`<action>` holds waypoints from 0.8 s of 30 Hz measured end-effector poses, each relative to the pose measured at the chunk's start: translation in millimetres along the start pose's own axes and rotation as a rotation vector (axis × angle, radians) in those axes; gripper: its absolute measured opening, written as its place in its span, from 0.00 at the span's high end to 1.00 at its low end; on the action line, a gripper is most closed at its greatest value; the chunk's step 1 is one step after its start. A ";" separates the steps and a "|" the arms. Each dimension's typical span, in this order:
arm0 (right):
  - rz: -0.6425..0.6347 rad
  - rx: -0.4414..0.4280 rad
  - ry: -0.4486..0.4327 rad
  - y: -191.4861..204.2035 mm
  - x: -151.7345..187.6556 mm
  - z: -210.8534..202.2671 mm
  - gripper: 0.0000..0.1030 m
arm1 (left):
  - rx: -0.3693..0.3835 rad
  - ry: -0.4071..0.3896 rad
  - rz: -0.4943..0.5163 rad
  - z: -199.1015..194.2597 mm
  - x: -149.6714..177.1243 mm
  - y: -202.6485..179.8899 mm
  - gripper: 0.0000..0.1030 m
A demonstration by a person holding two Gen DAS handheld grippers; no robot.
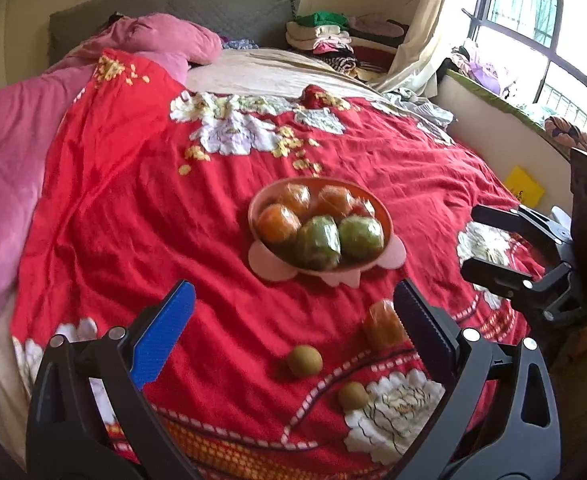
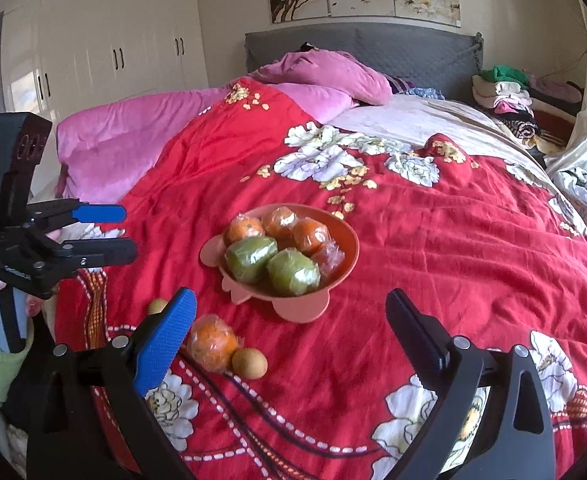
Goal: Organize fruits
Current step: 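Move both open tools back from the bowl toward the small brown fruits, then grasp a small brown round fruit with the left tool while the right tool grasps another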
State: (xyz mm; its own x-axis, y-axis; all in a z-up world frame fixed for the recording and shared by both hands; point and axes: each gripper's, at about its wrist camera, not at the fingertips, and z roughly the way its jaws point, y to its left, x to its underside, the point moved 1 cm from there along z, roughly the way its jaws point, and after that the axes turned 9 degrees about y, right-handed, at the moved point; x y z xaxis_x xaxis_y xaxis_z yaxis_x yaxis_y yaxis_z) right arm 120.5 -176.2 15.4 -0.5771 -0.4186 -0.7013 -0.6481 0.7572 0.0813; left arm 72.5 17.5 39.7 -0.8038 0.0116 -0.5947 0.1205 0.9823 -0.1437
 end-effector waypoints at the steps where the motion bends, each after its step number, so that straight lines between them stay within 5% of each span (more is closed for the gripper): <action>1: -0.004 0.001 0.007 0.9 2.2 0.8 0.07 | -0.002 0.004 0.000 -0.3 2.1 -0.9 0.09; 24: -0.052 0.014 0.093 7.5 31.1 8.8 0.07 | -0.001 0.115 0.071 11.7 43.9 -32.2 0.09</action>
State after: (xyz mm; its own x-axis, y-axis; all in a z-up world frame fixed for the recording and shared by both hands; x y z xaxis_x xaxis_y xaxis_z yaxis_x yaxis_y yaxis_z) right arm 102.0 -179.2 -12.0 -0.5871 -0.5013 -0.6356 -0.6714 0.7403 0.0363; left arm 40.1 -15.8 9.0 -0.8547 0.1027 -0.5089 0.1792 0.9784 -0.1035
